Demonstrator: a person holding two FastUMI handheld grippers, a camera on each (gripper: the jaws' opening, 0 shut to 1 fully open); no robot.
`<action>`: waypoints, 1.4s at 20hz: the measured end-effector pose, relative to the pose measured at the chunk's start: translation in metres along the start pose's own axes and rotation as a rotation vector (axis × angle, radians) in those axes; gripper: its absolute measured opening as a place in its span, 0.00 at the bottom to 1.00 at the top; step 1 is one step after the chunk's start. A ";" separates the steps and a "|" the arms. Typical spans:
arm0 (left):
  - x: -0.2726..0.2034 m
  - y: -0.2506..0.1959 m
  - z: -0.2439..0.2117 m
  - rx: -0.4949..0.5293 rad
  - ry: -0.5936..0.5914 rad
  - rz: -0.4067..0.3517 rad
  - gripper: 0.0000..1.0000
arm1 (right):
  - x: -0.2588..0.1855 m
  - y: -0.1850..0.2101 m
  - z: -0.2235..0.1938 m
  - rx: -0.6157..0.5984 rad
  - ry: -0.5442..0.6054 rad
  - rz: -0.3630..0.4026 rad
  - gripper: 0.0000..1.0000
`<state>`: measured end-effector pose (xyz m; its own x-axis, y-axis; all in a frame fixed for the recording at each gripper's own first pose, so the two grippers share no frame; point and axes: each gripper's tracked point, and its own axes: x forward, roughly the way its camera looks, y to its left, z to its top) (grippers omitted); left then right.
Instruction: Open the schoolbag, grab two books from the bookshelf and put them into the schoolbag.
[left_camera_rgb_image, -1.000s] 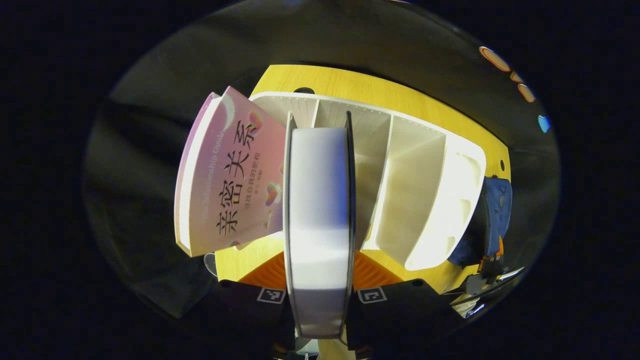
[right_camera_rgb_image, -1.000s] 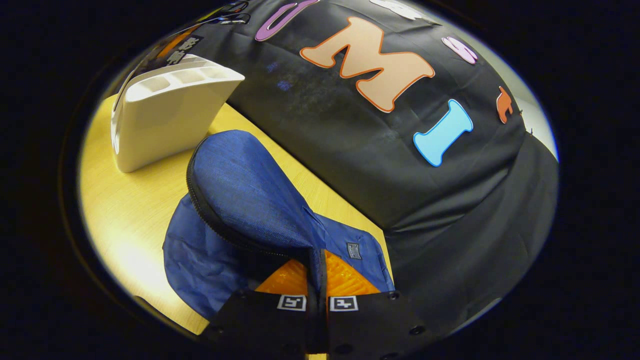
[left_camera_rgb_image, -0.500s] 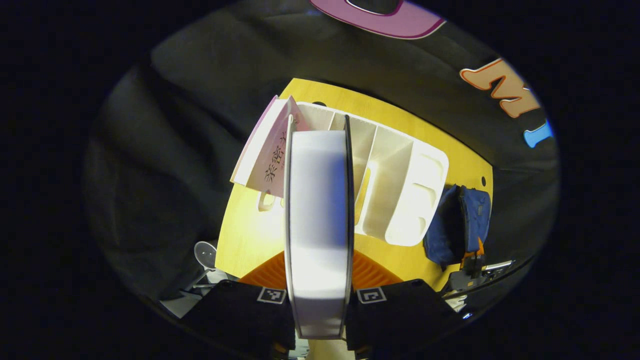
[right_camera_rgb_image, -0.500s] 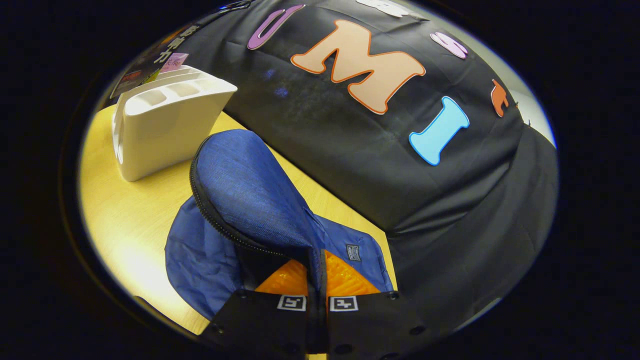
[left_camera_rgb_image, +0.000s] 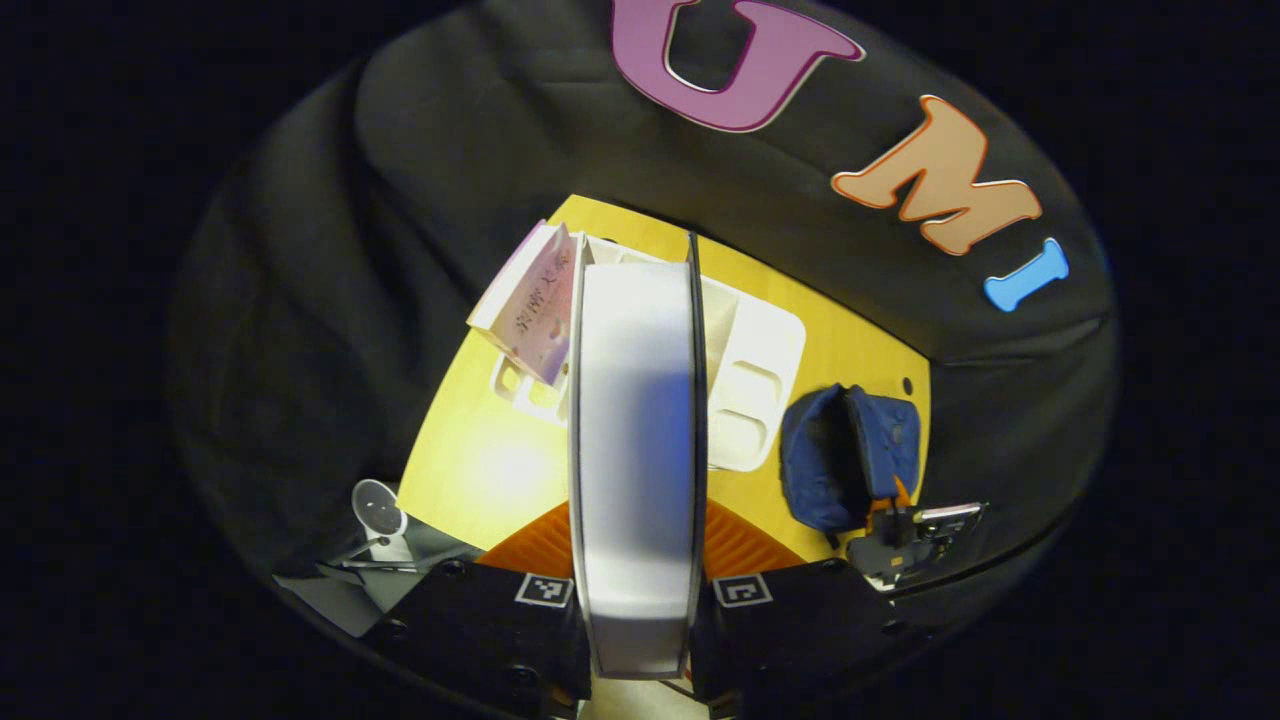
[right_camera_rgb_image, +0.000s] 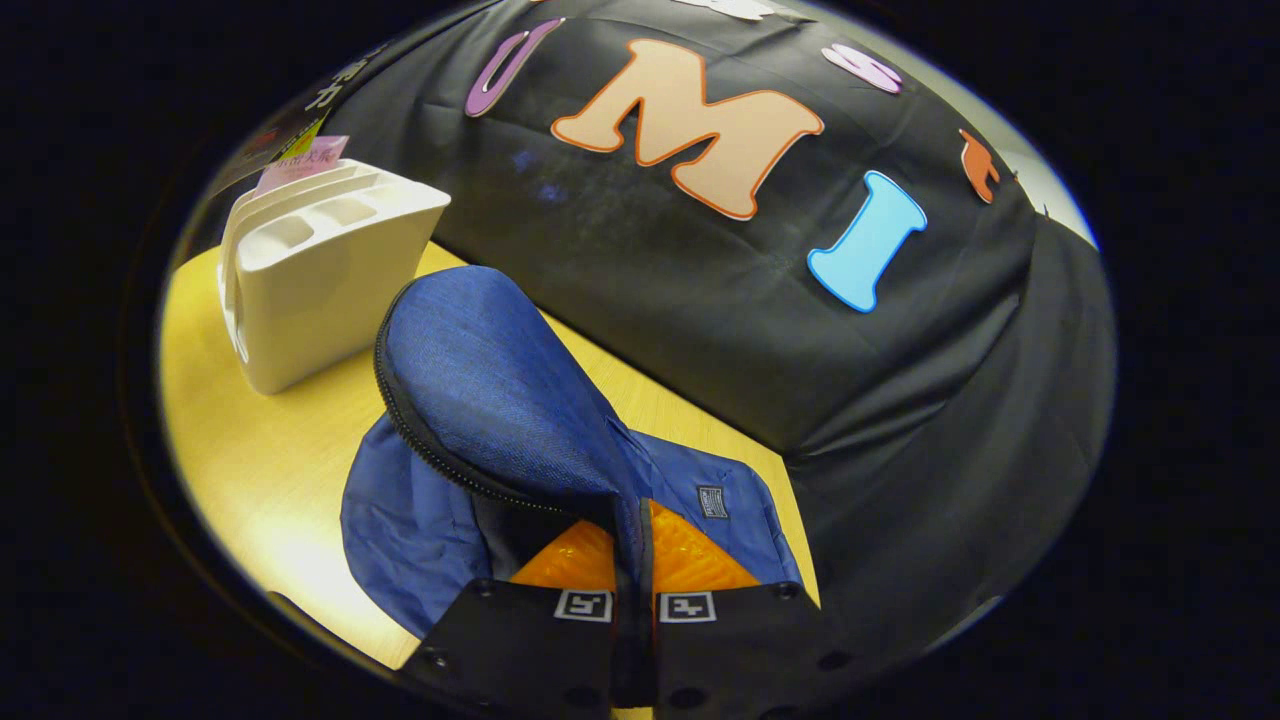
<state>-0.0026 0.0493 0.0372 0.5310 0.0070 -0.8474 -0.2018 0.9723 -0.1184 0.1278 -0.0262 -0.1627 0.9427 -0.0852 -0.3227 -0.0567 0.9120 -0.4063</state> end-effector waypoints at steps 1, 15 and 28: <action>-0.002 -0.013 -0.003 0.000 -0.019 -0.037 0.36 | 0.000 -0.002 0.000 0.017 0.000 0.003 0.00; 0.102 -0.163 -0.048 -0.098 -0.116 -0.446 0.36 | -0.006 -0.014 0.008 0.095 -0.032 0.033 0.04; 0.244 -0.283 -0.085 -0.163 -0.109 -0.739 0.35 | -0.015 -0.019 0.014 0.139 -0.083 0.080 0.03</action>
<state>0.1137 -0.2438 -0.1803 0.6513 -0.6010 -0.4632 0.1231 0.6860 -0.7171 0.1194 -0.0367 -0.1384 0.9612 0.0177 -0.2753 -0.0918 0.9616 -0.2587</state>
